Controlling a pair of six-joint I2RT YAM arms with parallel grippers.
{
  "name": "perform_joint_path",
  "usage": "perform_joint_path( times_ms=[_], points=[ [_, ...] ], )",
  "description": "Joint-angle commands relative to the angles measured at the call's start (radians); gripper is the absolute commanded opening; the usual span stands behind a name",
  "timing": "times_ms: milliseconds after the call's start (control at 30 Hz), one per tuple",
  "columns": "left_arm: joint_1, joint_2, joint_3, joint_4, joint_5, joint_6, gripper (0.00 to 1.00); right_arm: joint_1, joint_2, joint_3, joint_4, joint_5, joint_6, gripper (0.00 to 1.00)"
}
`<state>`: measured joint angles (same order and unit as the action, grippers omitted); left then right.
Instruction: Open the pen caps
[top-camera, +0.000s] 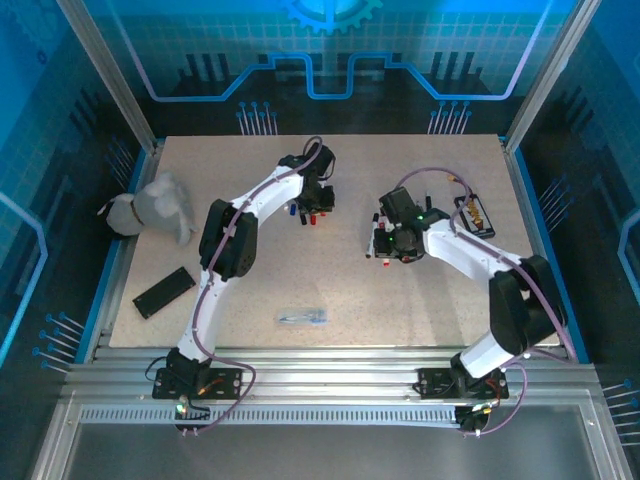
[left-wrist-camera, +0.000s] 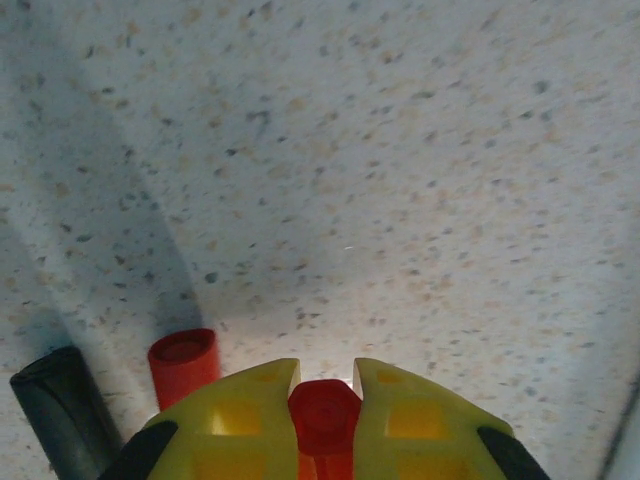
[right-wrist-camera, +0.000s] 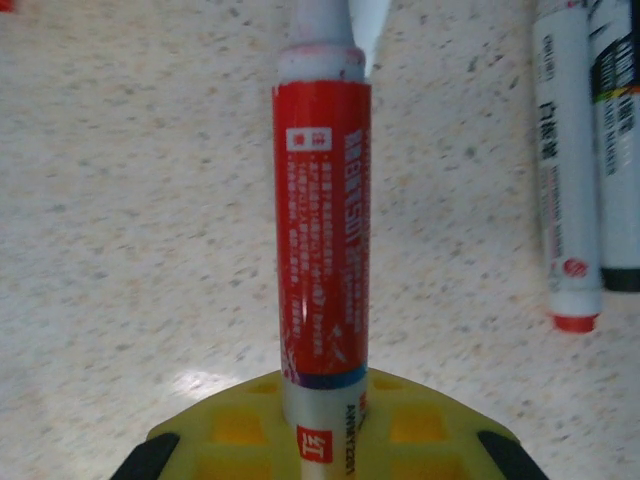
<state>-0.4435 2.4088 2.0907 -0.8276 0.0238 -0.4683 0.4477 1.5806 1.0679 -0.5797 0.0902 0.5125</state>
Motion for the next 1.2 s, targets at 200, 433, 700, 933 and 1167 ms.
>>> perform_joint_path(
  times_ms=[200, 433, 700, 933, 1167],
  points=[
    [0.001, -0.024, -0.016, -0.018, -0.06, 0.046, 0.24, -0.029, 0.162, 0.089, -0.05, 0.096, -0.066, 0.0],
    [0.001, -0.01, 0.001, -0.03, -0.059, 0.052, 0.29, -0.03, 0.277, 0.144, -0.073, 0.178, -0.051, 0.0],
    [0.001, -0.028, 0.01, -0.035, -0.068, 0.057, 0.29, -0.032, 0.331, 0.171, -0.093, 0.231, -0.034, 0.05],
    [-0.021, -0.069, 0.012, -0.025, -0.066, 0.071, 0.31, -0.031, 0.34, 0.176, -0.107, 0.247, -0.026, 0.23],
    [-0.046, -0.081, 0.039, -0.034, -0.062, 0.077, 0.32, -0.031, 0.345, 0.182, -0.131, 0.273, -0.017, 0.31]
  ],
)
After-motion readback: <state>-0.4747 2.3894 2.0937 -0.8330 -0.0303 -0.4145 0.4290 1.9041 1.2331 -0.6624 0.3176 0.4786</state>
